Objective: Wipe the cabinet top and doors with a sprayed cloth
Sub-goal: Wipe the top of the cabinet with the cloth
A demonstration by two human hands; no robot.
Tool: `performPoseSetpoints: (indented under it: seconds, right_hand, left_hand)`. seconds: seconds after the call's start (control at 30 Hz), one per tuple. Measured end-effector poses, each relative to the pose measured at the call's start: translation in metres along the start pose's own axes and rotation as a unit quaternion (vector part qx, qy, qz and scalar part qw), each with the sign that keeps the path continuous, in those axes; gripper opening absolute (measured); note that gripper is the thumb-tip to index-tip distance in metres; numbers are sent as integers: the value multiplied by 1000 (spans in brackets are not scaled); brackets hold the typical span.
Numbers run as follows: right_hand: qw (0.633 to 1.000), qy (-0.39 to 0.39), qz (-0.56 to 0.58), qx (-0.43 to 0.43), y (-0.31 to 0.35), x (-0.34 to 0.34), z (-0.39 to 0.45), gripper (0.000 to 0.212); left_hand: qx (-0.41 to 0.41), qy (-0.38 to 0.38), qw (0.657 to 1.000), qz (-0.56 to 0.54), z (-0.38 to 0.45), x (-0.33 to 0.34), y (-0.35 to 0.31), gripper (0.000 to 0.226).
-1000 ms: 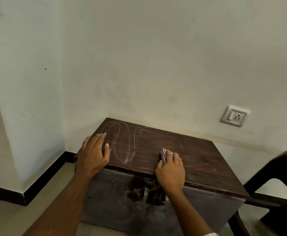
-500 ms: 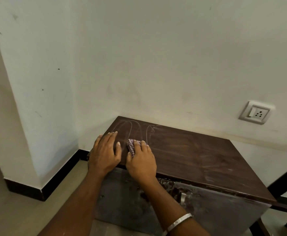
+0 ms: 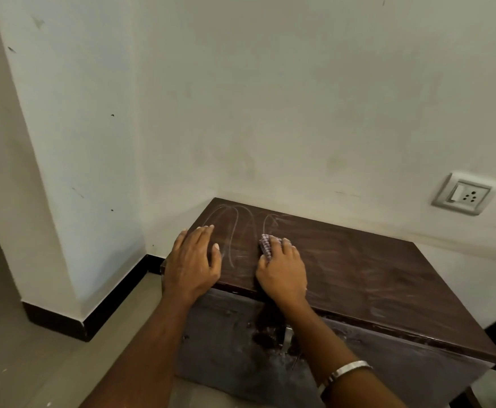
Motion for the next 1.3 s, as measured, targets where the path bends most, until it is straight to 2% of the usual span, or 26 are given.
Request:
performPoseSetpoints:
  seconds: [0.13, 0.23, 0.4, 0.57, 0.67, 0.83, 1.0, 1.1, 1.3]
  right_hand:
    - [995, 41, 13, -90, 42, 23, -7, 59]
    - [991, 65, 14, -119, 43, 26, -2, 60]
    - [993, 70, 6, -98, 10, 12, 34, 58]
    - [999, 34, 7, -27, -24, 0, 71, 58]
    - [1000, 1, 1, -7, -19, 3, 74, 57]
    - [997, -6, 20, -72, 30, 29, 53, 57]
    - [990, 39, 30, -131, 48, 38, 56, 59]
    - [992, 46, 25, -112, 26, 26, 77, 58]
    - [1000, 11, 11, 9, -35, 0, 118, 58]
  left_hand:
    - [0, 0, 1000, 3, 0, 1, 1, 56]
    - [-2, 0, 1000, 1, 0, 1, 2, 56]
    - [-4, -2, 1000, -1, -1, 0, 1, 58]
    - [-7, -6, 1000, -5, -1, -1, 1, 56]
    - [-5, -6, 1000, -3, -1, 0, 1, 56]
    - [-7, -8, 1000, 1, -1, -2, 0, 54]
    - [-6, -3, 1000, 2, -1, -2, 0, 55]
    - [-13, -5, 1000, 0, -1, -2, 0, 55]
    - [-17, -3, 1000, -7, -2, -2, 1, 54]
Point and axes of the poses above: each hand's wrist, its own z-axis towards the middle knuckle, its own x-axis out of the palm, y = z × x, the point moved 7 cm from there along z, towards the middle knuckle, and after that the axes turned 10 degrees about x, right-handed, at the moved point
